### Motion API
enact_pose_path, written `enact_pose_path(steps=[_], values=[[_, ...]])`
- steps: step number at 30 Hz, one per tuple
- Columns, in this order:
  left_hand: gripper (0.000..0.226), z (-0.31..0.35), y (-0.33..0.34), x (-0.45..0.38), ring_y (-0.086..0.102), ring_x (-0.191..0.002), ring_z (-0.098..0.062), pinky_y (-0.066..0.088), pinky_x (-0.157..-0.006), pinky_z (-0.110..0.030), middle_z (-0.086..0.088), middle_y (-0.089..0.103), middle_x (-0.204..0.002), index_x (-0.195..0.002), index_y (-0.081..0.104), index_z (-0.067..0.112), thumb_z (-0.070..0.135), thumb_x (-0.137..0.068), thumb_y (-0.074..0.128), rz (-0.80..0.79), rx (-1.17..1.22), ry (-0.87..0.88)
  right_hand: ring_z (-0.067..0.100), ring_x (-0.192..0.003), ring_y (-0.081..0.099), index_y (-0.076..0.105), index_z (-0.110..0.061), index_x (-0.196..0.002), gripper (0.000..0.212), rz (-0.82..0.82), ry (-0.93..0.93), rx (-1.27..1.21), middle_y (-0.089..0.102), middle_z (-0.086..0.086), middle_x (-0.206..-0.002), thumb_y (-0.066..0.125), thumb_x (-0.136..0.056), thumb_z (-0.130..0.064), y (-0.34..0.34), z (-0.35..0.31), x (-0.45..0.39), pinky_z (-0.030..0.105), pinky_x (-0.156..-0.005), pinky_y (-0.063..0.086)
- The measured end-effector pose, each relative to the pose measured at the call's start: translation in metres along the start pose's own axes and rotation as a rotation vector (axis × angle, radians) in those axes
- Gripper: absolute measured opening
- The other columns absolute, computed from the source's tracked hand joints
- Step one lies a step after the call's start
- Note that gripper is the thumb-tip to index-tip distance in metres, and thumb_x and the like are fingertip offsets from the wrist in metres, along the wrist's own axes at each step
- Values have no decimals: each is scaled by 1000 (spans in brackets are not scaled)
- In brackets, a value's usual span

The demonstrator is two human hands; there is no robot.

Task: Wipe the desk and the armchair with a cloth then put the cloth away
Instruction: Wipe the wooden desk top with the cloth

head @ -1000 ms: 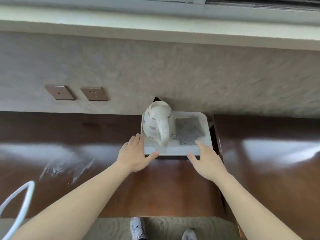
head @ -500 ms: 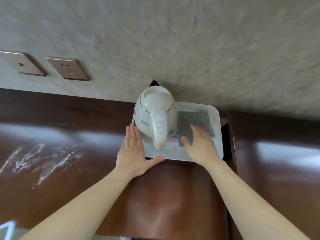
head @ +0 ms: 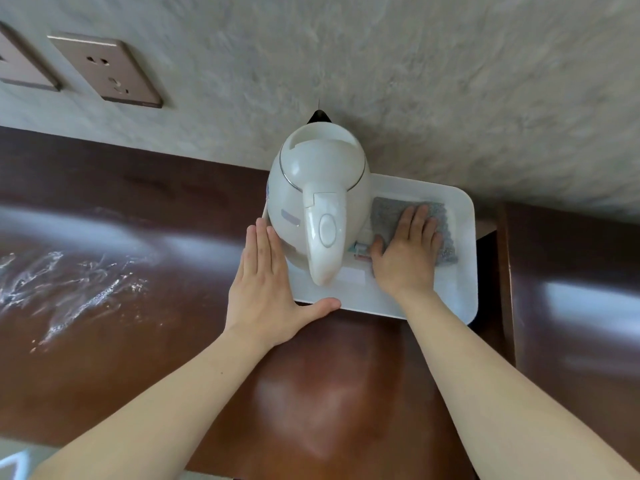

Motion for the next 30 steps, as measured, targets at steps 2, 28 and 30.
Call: enact_pose_path(steps=[2,28,30], values=[[147,0,0,0,-27,-152,-25,-2,-127,-39,-14,-27,-164,-154,-23,1,107,-59,15,8,9,4,39,-150,5,8,-1,-156,69,41,-19,7,5,21,-163,41,-101,-27,-2,1,0,48,-121,0],[115,-85,-76,66,-8,-156,-24,2,-126,-39,-9,-10,-169,-160,-4,11,89,-79,18,-157,46,183,18,-77,64,71,-18,-95,19,184,319,-1524,69,0,-90,60,-93,-33,-126,-64,174,32,-64,47],[109,-106,-90,77,-2,-157,-25,6,-126,-40,-8,-3,-170,-161,0,13,86,-83,19,-125,43,140,21,-72,54,67,-11,-96,25,147,289,-1550,62,5,-86,60,-90,-34,-132,-91,184,28,-62,37]])
Point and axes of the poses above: each hand's wrist, its own x-axis away from the middle knuckle, its own y-axis out of the palm, z = x × y, the point moved 8 cm from there along -x, towards the middle knuckle
